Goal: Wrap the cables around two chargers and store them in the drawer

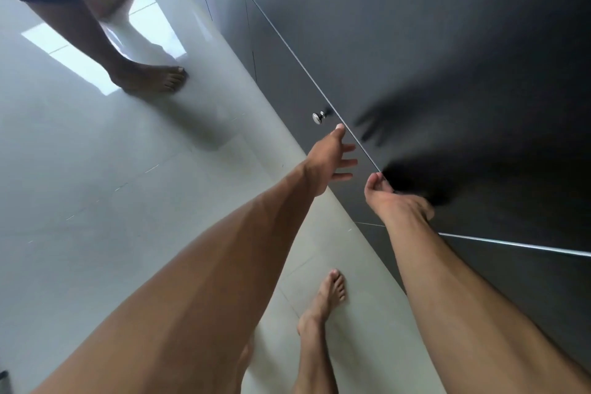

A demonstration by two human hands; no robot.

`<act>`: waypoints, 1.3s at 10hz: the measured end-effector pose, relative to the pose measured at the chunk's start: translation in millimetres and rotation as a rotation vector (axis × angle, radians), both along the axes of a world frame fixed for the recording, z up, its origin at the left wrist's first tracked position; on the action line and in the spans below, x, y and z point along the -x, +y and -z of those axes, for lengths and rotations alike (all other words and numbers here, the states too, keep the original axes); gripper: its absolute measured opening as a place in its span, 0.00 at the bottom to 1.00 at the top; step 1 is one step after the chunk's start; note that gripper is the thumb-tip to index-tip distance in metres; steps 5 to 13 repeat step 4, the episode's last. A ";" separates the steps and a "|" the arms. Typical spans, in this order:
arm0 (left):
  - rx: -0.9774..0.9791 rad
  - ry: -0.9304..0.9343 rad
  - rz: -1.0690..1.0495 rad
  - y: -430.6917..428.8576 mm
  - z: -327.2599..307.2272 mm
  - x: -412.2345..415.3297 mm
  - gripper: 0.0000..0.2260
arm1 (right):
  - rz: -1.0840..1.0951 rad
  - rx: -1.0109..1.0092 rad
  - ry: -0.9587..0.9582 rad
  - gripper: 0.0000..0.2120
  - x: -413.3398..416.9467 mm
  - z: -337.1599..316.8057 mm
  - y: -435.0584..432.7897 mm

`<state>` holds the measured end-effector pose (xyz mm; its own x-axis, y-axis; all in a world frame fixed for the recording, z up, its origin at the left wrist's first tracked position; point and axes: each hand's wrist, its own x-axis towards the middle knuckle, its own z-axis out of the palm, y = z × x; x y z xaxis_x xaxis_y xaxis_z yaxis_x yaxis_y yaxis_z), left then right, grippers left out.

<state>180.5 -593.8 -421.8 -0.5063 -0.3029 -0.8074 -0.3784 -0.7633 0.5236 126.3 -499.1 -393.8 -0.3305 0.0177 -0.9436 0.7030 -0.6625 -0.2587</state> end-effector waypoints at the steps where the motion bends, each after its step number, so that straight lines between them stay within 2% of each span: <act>1: -0.001 -0.017 0.002 -1.4 0.8 -11.4 0.22 | 0.008 -0.014 -0.009 0.27 1.8 13.6 4.6; 3: 0.021 -0.061 0.015 -12.0 -3.4 -43.6 0.20 | -0.073 0.034 0.075 0.26 -13.6 17.9 9.9; 4: 0.036 -0.107 -0.032 -8.4 -9.0 -54.3 0.13 | -0.219 -0.041 0.109 0.23 -28.9 7.2 14.3; 13: 0.036 -0.107 -0.032 -8.4 -9.0 -54.3 0.13 | -0.219 -0.041 0.109 0.23 -28.9 7.2 14.3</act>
